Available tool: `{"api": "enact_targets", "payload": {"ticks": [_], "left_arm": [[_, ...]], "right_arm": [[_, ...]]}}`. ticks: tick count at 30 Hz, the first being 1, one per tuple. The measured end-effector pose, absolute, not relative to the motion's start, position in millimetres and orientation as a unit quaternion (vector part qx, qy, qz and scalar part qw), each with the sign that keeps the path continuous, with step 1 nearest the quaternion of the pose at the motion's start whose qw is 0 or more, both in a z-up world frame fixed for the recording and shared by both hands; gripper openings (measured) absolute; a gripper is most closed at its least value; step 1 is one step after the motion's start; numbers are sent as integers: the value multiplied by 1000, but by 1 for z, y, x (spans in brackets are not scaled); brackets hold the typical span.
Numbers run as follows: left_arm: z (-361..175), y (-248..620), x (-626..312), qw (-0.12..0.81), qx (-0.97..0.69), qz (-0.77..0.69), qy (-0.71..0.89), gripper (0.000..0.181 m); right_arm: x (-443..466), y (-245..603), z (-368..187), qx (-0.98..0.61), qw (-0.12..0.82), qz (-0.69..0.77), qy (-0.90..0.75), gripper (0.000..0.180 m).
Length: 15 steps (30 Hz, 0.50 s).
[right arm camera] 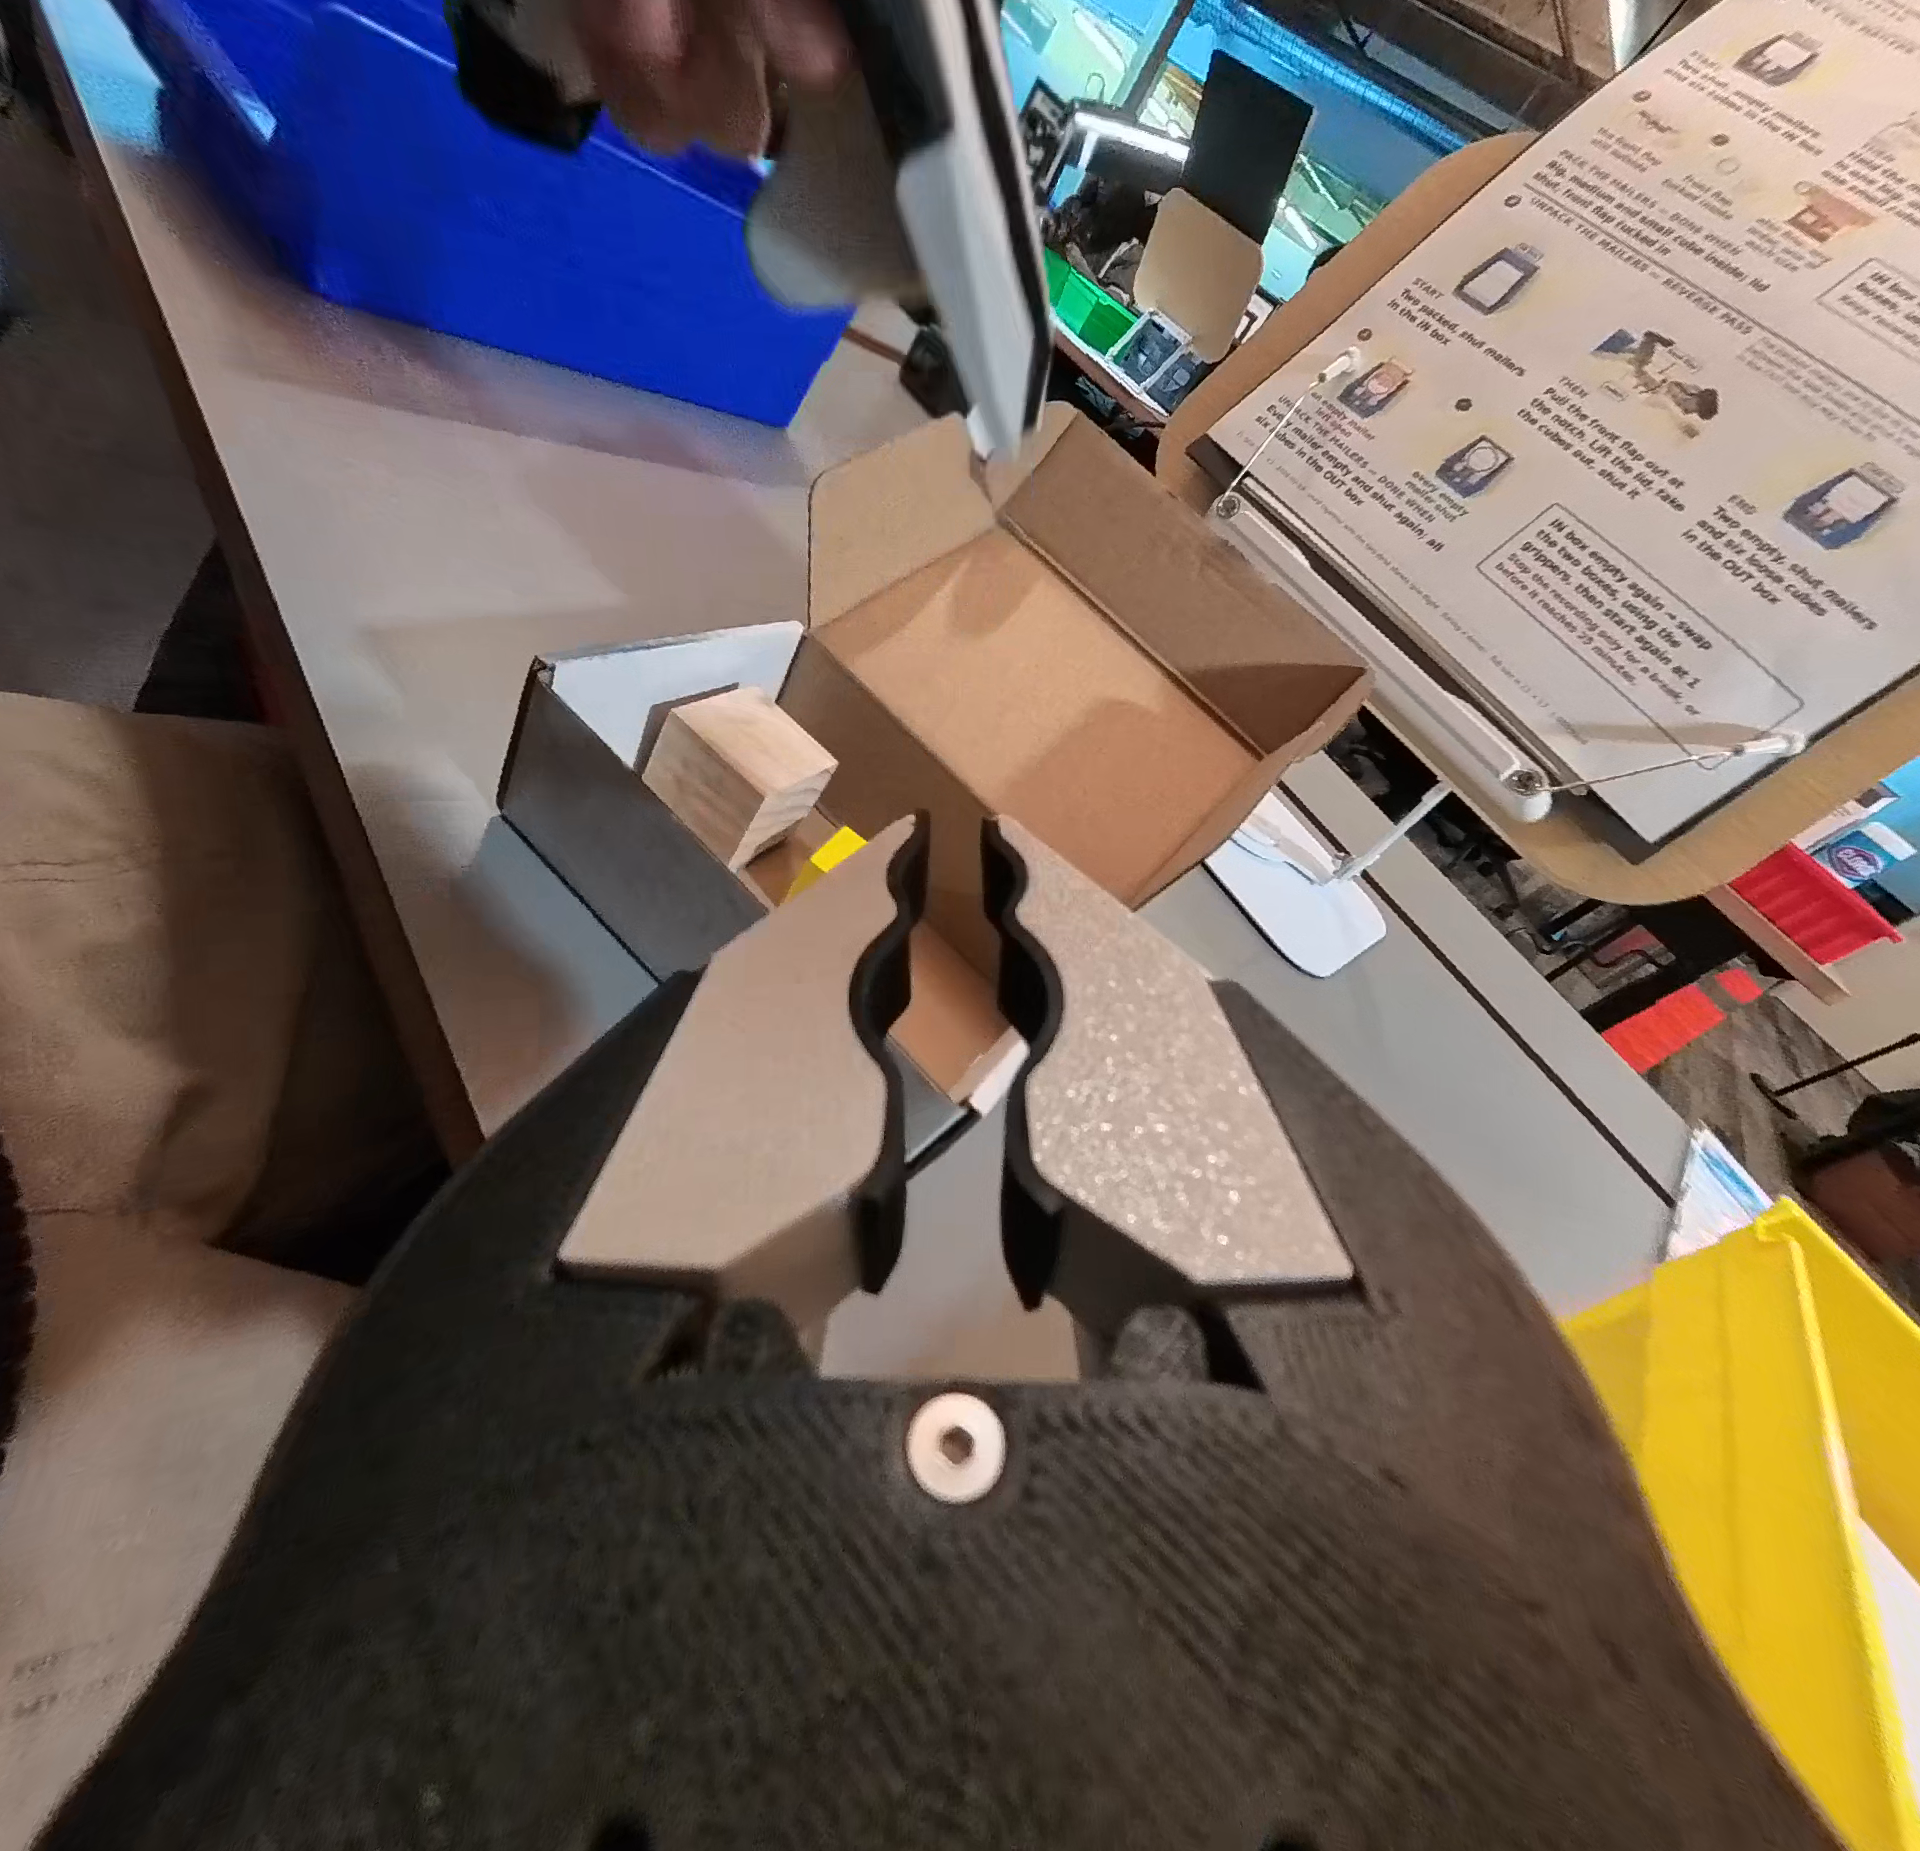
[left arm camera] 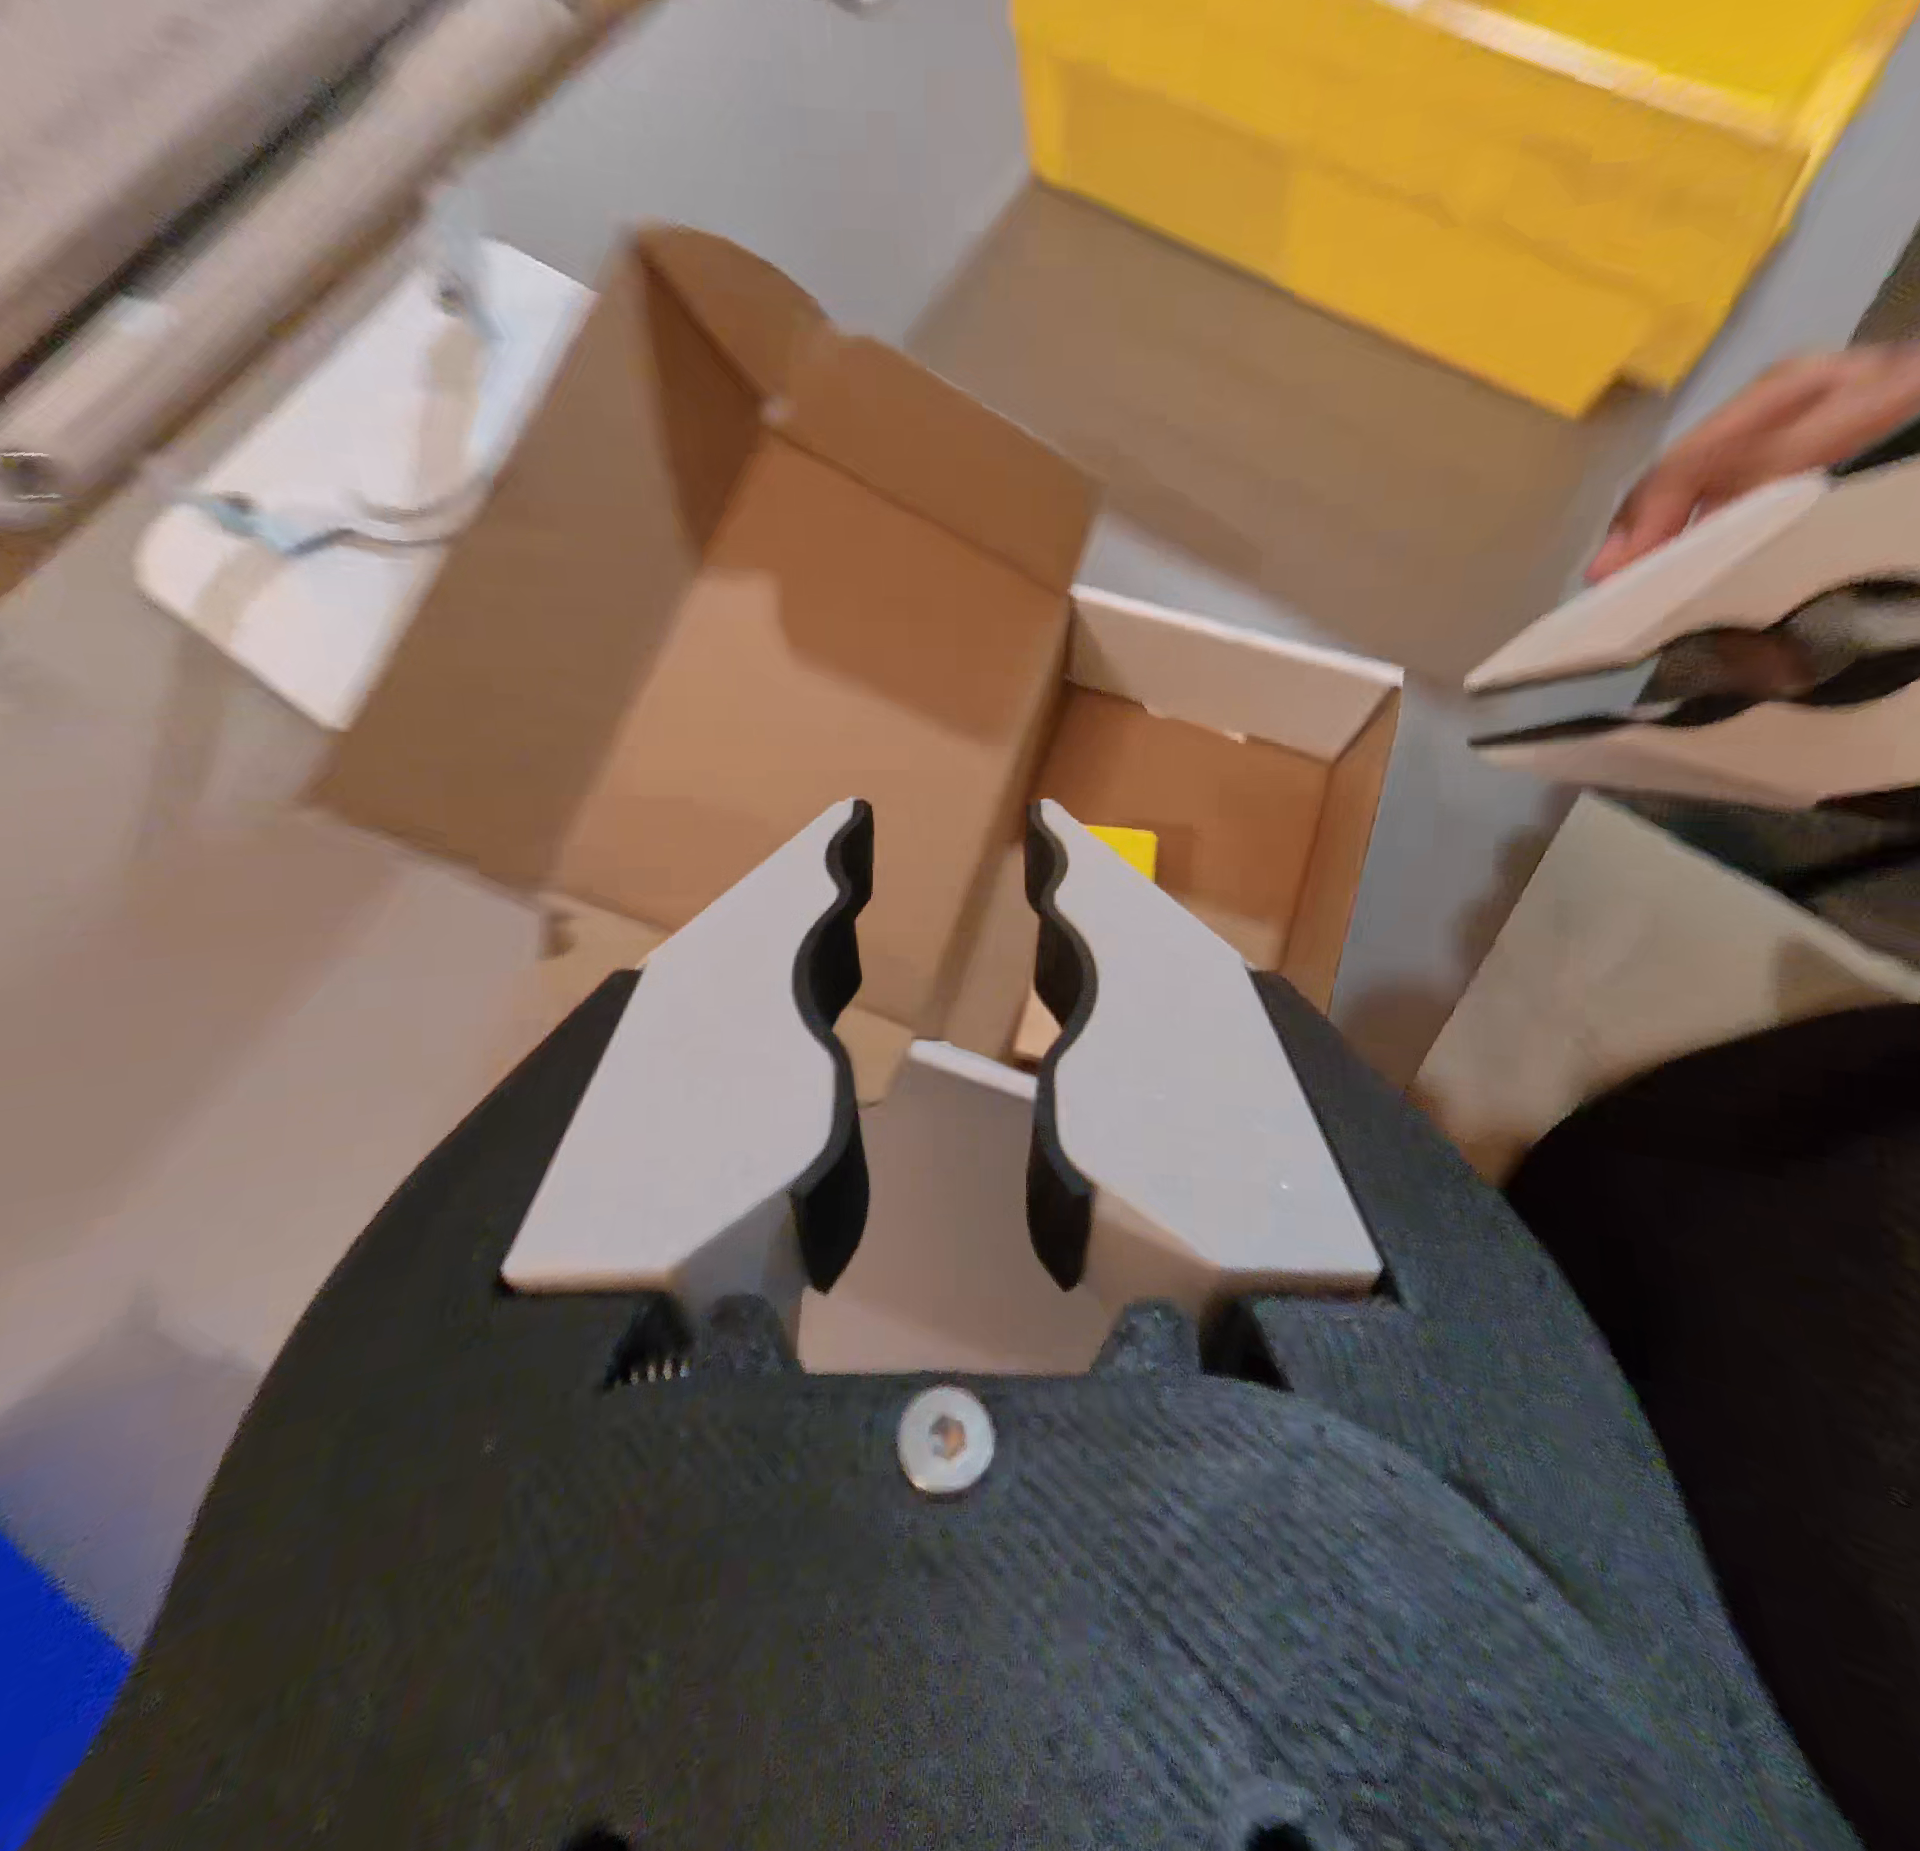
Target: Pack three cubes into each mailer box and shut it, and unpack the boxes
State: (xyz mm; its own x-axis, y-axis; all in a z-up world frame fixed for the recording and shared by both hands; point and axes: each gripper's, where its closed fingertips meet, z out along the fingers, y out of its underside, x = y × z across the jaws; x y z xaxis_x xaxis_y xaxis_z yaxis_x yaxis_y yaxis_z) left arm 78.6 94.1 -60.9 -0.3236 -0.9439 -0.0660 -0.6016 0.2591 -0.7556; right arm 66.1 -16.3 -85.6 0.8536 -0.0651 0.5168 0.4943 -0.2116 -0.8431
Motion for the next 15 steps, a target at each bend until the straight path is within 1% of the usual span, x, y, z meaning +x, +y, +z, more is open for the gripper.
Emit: {"api": "enact_targets", "payload": {"ticks": [1,3,4,7,9,11,15], "left_arm": [[-46,107,76,280,-529,-335,728,31],[-19,140,65,319,-556,-340,689,46],[-6,161,56,344,-569,-333,669,49],[31,227,20,416,-610,-314,597,52],[40,275,-13,447,-644,-281,553,55],[25,319,-53,437,-687,-221,537,51],[-55,364,-127,311,-759,-127,557,46]], "right_arm": [[66,-15,-86,-744,612,-226,-146,8],[65,-12,-86,-744,613,-220,-147,8],[65,-10,-86,-745,614,-215,-147,9],[64,-5,-88,-746,617,-202,-147,8],[62,-1,-88,-746,619,-195,-149,8],[60,2,-89,-747,619,-190,-153,9],[54,9,-91,-746,619,-184,-163,9]]}}
